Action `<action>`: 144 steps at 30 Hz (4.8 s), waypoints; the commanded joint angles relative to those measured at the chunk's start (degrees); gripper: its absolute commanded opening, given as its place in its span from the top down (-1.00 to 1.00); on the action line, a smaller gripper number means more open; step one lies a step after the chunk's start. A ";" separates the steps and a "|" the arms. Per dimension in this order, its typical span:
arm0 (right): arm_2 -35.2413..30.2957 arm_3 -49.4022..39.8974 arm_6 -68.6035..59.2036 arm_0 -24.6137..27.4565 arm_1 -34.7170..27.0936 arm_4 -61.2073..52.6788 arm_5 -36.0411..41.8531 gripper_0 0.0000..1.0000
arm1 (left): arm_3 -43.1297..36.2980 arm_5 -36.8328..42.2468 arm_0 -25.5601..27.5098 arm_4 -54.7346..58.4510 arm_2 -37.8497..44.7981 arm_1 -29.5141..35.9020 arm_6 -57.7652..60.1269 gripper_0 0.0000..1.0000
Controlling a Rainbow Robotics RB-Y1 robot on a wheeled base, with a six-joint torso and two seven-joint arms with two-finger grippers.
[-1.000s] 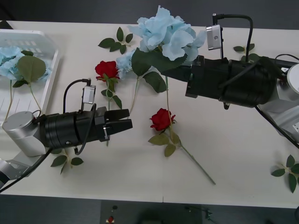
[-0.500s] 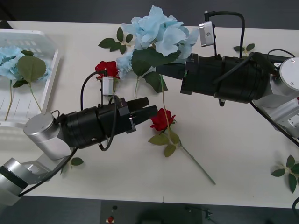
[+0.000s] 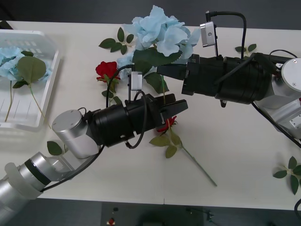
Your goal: Put the red flowers into the right box and the blue flowers into the left box
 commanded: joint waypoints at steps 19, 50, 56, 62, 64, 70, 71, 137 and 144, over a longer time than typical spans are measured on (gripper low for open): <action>-0.61 -0.92 -3.39 -1.43 -0.11 0.29 -0.43 0.17 | -2.22 -3.01 -0.54 1.93 -0.35 0.02 0.91 1.00; -0.61 -1.01 -6.64 -2.04 -2.48 0.82 -0.78 -1.00 | 14.66 -1.69 -0.01 3.95 26.28 27.27 0.91 1.00; -0.52 -1.09 -16.75 -2.92 -12.76 0.91 6.34 -1.00 | 22.48 3.05 -5.99 -4.14 27.87 29.55 6.67 1.00; -0.52 -6.02 -28.79 -2.92 -25.16 7.15 15.48 -1.00 | 28.19 15.01 -10.38 -12.49 31.12 29.64 23.28 1.00; -0.26 -9.36 -33.45 -2.40 -28.50 10.40 17.32 -1.00 | 30.30 19.66 -11.61 -17.15 32.96 29.55 27.68 1.00; 3.44 -20.69 -46.72 2.09 -32.80 22.61 13.63 -1.00 | 31.80 34.34 -12.58 -40.09 43.95 29.91 40.16 1.00; 3.96 -21.49 -47.69 2.53 -32.80 24.11 12.93 -1.00 | 31.53 35.84 -12.58 -42.72 45.27 29.91 41.12 1.00; 28.13 7.87 -66.49 -5.21 7.01 92.40 5.19 1.00 | 16.77 28.10 -16.01 -131.05 15.91 -11.05 89.55 -0.90; 28.31 7.87 -66.49 -5.21 7.01 92.49 5.19 1.00 | 20.81 24.41 -16.01 -130.96 15.82 -11.05 89.37 -0.48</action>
